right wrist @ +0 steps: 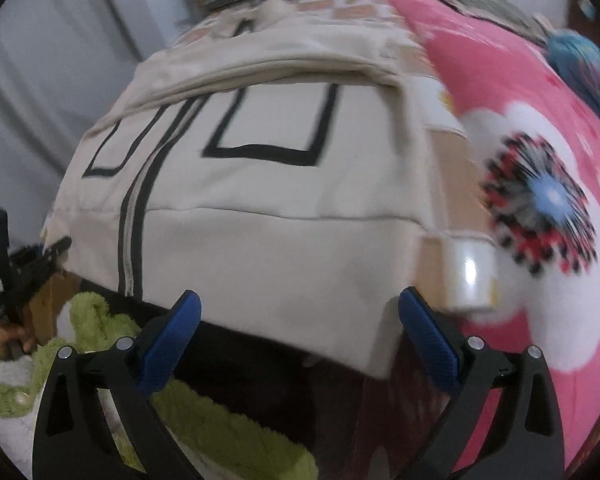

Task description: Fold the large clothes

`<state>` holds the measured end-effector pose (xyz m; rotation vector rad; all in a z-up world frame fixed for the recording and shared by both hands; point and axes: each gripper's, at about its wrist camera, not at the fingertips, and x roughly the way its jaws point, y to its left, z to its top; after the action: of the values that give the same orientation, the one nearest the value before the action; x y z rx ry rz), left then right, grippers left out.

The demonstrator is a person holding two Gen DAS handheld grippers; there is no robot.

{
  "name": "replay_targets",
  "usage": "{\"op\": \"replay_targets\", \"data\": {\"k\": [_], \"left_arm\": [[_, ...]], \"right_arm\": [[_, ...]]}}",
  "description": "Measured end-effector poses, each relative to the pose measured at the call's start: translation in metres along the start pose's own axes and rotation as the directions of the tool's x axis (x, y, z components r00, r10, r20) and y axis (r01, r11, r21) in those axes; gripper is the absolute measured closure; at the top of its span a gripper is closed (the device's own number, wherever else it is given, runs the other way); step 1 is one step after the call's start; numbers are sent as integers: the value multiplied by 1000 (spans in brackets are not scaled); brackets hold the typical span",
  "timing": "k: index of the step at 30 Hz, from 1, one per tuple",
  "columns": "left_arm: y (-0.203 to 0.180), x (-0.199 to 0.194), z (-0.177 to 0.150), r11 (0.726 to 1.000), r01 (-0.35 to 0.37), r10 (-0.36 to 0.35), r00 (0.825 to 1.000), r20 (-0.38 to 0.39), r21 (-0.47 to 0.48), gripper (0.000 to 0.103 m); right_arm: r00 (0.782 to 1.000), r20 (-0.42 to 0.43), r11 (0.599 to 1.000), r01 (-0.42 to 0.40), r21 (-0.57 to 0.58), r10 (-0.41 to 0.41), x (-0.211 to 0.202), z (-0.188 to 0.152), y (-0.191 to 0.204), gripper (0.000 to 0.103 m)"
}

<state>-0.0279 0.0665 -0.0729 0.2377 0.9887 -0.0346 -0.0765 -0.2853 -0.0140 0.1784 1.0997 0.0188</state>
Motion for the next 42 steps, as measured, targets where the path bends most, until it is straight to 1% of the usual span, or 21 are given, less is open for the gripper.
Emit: {"op": "replay_targets", "data": {"k": [3,5,8,11,13,14,16,17,19,21,23,24,26,27,28,29,31,34,36,40,42], "left_arm": [[0,0,0,1000,4,-4,1000,-1,0,88],[0,0,0,1000,6,-6,1000,-1,0,88],[0,0,0,1000,6,-6,1000,0,-2,88],[0,0,0,1000,7,-7,1000,2,-3,88],[1,0,-1,1000,7,-7,1000,3,-1,88],[0,0,-1,1000,6,-6,1000,4,1,88],[0,-1,-1,1000,5,-5,1000,10,4,88],[0,-3,-1,1000,7,-7,1000,16,3,88],[3,-7,-3,1000,18,-18,999,36,3,88],[4,-13,-5,999,31,-32,997,66,12,88],[6,-20,-5,999,46,-48,995,93,22,90],[8,-24,-4,998,62,-63,992,107,19,93],[13,-35,1,993,121,-120,983,140,3,95],[18,-42,5,985,171,-166,972,165,-16,96],[24,-48,12,970,240,-227,954,198,-47,96],[29,-51,18,957,281,-261,940,218,-67,96],[35,-51,31,939,331,-302,923,239,-95,96],[40,-44,53,925,360,-320,910,263,-119,96],[45,-36,73,910,387,-337,899,280,-148,96],[59,-17,113,864,445,-368,878,307,-234,96],[65,-3,130,845,460,-376,873,310,-271,96]], "right_arm": [[1000,-16,998,-3,66,4,-2,-5,-14,11],[1000,-28,995,-8,96,11,1,-8,-19,12],[998,-56,990,-16,142,24,13,-12,-24,18],[997,-77,986,-14,167,27,22,-15,-28,29],[996,-87,985,-16,174,31,24,-17,-29,42],[995,-94,984,-19,176,36,25,-18,-30,46],[993,-113,986,-19,168,38,24,-20,-28,60],[992,-121,987,-15,162,35,23,-21,-27,64],[991,-128,989,-12,150,32,20,-22,-26,86],[992,-118,989,-29,147,47,11,-23,-25,94],[993,-95,989,-51,138,64,1,-19,-23,97],[994,-84,990,-57,131,69,-3,-17,-21,97],[995,-37,989,-92,118,97,-16,-11,-16,97],[994,-19,988,-105,116,108,-18,-7,-16,97],[993,5,986,-122,116,122,-22,-2,-15,97],[990,34,983,-143,116,140,-25,5,-16,97],[984,73,979,-169,113,161,-27,17,-17,97],[976,123,974,-196,115,182,-24,42,-20,97],[967,165,971,-214,108,194,-22,61,-23,97],[951,226,964,-242,109,213,-12,103,-29,97],[943,250,960,-253,118,218,-5,122,-34,97]]}}
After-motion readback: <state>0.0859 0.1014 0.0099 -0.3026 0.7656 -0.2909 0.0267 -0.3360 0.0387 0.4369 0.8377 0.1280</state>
